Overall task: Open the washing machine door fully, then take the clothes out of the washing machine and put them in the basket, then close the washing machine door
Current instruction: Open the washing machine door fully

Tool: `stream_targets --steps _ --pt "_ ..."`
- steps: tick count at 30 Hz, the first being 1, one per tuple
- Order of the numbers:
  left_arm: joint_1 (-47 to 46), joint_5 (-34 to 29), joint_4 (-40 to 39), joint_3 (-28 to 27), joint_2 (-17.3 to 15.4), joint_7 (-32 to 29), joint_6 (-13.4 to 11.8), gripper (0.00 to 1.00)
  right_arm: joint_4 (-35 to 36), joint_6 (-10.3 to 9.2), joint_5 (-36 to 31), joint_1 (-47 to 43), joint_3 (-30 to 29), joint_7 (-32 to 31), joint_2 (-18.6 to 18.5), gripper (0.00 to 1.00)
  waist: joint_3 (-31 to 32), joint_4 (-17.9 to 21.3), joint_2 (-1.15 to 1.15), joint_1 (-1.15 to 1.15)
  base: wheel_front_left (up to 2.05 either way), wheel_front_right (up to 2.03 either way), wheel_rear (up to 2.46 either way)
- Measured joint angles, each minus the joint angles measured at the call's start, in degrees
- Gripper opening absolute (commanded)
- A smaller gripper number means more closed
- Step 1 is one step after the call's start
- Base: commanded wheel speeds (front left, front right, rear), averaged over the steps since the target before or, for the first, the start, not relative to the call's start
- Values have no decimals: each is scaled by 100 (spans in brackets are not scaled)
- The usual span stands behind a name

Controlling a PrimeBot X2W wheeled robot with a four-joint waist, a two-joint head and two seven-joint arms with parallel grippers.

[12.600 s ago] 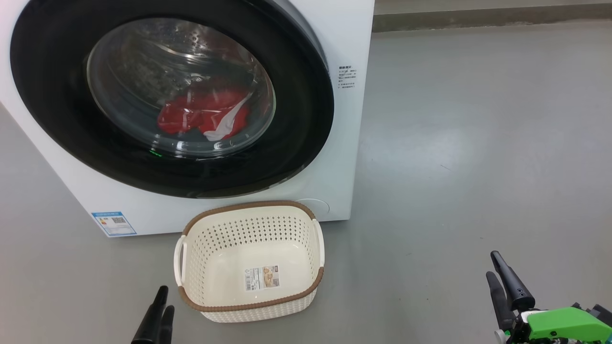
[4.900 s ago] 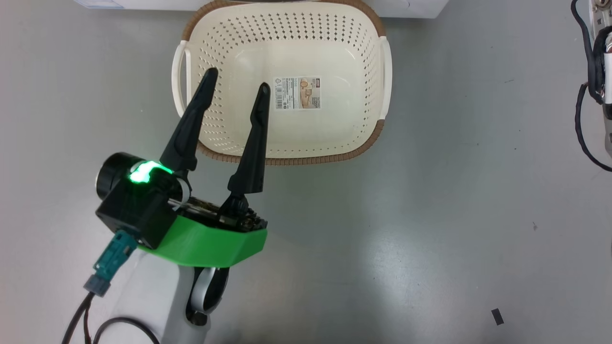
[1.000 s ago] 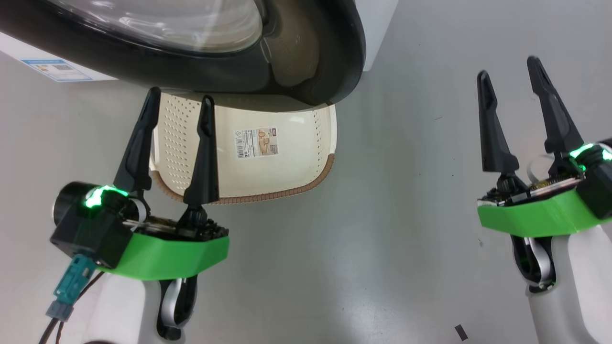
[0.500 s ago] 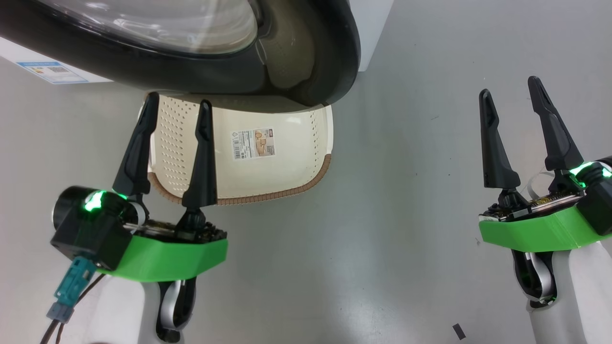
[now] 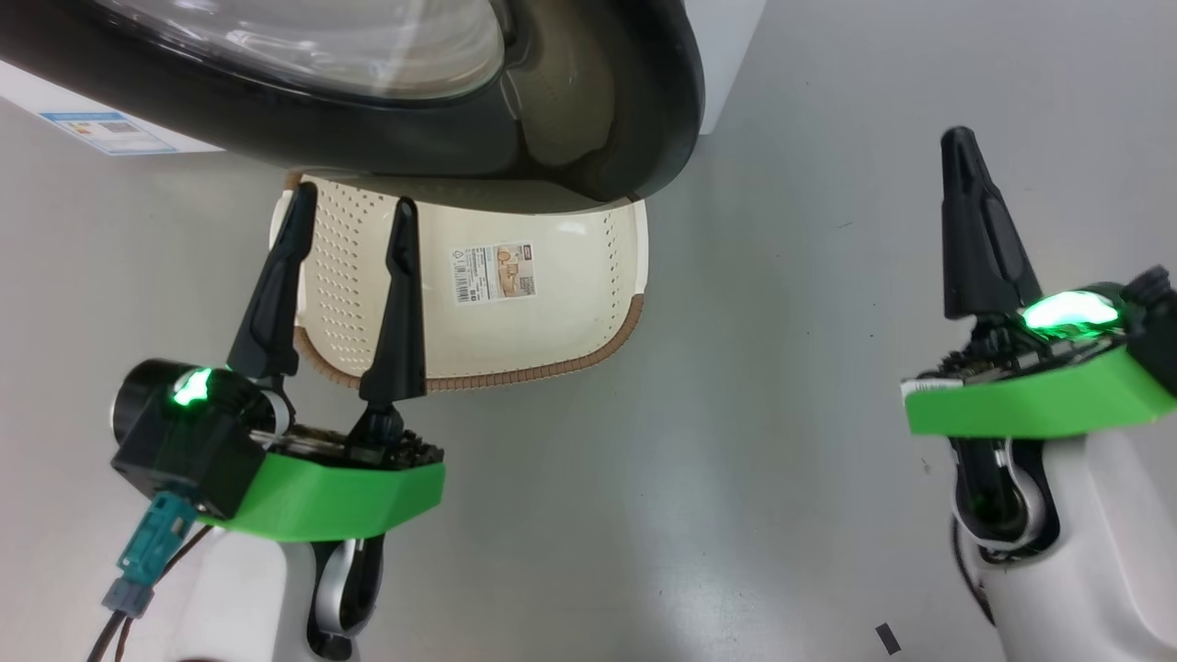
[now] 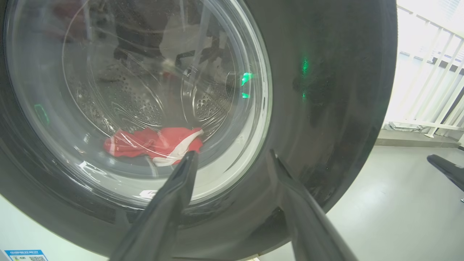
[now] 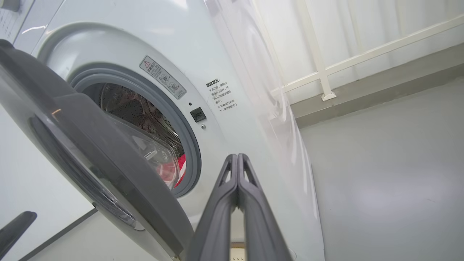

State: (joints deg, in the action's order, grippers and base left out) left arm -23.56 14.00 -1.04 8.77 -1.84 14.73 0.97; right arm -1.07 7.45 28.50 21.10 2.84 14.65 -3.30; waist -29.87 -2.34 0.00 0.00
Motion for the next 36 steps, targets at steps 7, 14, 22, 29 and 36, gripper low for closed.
stream_targets --steps 7,14,22,29,36 --pt "-2 0 22 30 1 0 0 100 -224 0 2658 626 523 -438 -7 0 -8 -42 0 0 0 0 0" --pt "-5 0 37 69 1 0 0 100 -185 0 5315 1411 417 -1805 -132 0 -63 -71 0 0 0 0 0" --pt "-20 1 38 98 0 0 0 100 -844 0 7179 2295 364 -3522 -263 0 -163 -127 0 0 0 0 0" --pt "-25 1 51 103 1 0 0 100 -1563 0 7800 3058 798 -4478 -400 0 -204 -163 0 0 0 0 0" --pt "-28 1 48 142 1 0 0 100 -2335 0 7925 3871 1392 -4932 -479 0 -283 -180 0 0 0 0 0"
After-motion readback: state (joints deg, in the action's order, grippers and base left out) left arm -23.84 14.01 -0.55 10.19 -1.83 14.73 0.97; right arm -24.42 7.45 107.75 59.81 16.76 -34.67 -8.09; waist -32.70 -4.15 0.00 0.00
